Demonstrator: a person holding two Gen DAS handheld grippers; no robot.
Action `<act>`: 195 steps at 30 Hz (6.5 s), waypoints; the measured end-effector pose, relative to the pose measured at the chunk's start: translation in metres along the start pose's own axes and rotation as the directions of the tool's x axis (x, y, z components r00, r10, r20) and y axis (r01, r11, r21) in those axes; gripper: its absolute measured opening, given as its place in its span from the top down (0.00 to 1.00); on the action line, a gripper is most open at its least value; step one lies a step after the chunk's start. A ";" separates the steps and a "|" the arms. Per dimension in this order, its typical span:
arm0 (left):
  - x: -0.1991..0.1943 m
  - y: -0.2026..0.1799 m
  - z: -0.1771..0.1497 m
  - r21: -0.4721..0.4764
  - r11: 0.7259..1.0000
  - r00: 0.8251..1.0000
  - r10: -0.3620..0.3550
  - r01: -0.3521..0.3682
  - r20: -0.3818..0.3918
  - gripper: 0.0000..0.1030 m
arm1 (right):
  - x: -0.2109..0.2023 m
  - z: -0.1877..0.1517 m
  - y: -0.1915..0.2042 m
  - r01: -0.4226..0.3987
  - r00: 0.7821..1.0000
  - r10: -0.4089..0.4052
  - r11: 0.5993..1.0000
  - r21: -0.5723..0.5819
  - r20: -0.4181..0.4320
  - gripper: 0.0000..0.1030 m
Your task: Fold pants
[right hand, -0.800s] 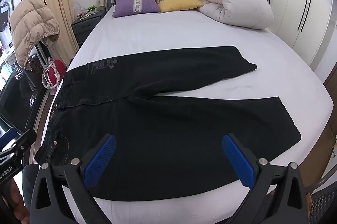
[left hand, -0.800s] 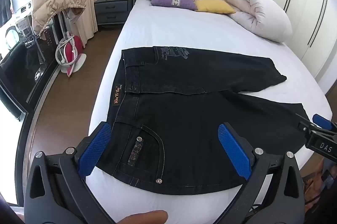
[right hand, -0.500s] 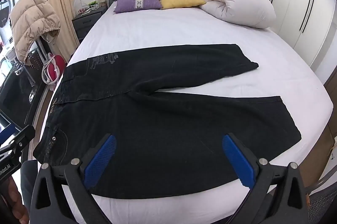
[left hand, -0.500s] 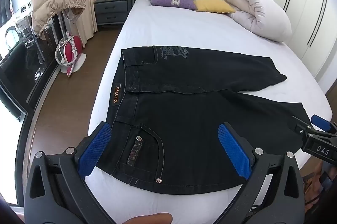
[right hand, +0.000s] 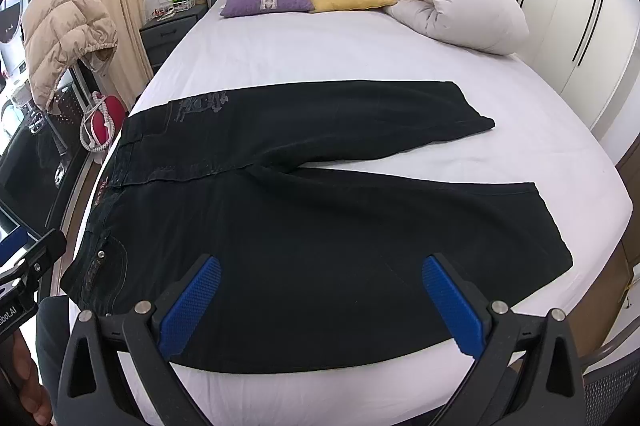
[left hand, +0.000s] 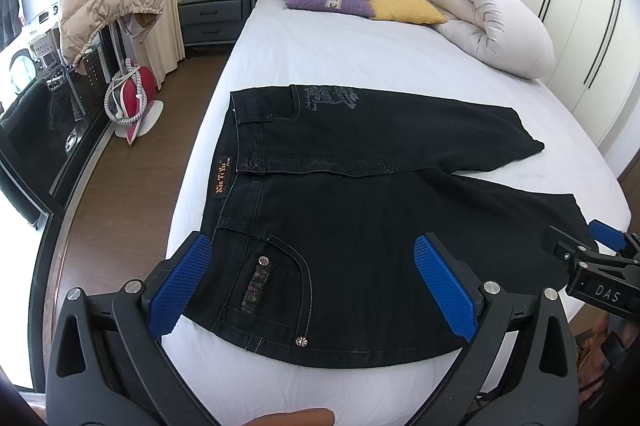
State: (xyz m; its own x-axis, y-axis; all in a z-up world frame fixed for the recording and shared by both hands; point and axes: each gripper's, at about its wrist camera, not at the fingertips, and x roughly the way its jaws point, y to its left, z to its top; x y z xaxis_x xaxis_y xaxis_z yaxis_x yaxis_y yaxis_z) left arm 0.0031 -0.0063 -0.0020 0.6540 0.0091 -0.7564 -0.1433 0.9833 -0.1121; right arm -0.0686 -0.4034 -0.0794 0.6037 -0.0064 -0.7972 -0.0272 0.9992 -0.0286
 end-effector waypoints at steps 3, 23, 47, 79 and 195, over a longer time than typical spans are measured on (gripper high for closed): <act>0.001 -0.001 0.001 -0.001 1.000 1.000 0.000 0.000 -0.002 0.00 | 0.002 -0.001 -0.001 -0.003 1.000 0.003 1.000 -0.002 -0.002 0.00; 0.001 0.001 -0.002 -0.001 1.000 1.000 0.000 0.000 0.000 0.00 | 0.004 -0.004 0.003 -0.008 1.000 0.008 1.000 -0.006 -0.009 0.00; 0.001 0.002 -0.001 -0.002 1.000 1.000 0.000 0.000 -0.002 0.00 | 0.005 -0.006 0.005 -0.008 1.000 0.008 1.000 -0.008 -0.010 0.00; 0.054 0.036 0.023 -0.002 0.986 0.986 -0.165 0.165 -0.011 0.00 | 0.021 0.005 -0.007 -0.145 0.989 0.145 0.989 -0.007 0.005 0.00; 0.023 0.022 -0.115 0.515 0.736 0.892 -0.288 0.439 -0.349 0.97 | 0.083 -0.058 0.113 -0.257 0.966 0.076 0.289 -0.922 -0.246 0.95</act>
State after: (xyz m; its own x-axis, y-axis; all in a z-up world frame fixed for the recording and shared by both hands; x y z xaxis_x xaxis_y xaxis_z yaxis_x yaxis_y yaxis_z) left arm -0.0700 -0.0057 -0.0958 0.3656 -0.3383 -0.8671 0.5643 0.8214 -0.0825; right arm -0.0681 -0.2936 -0.1840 0.3854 0.0606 -0.9207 -0.8980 0.2541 -0.3592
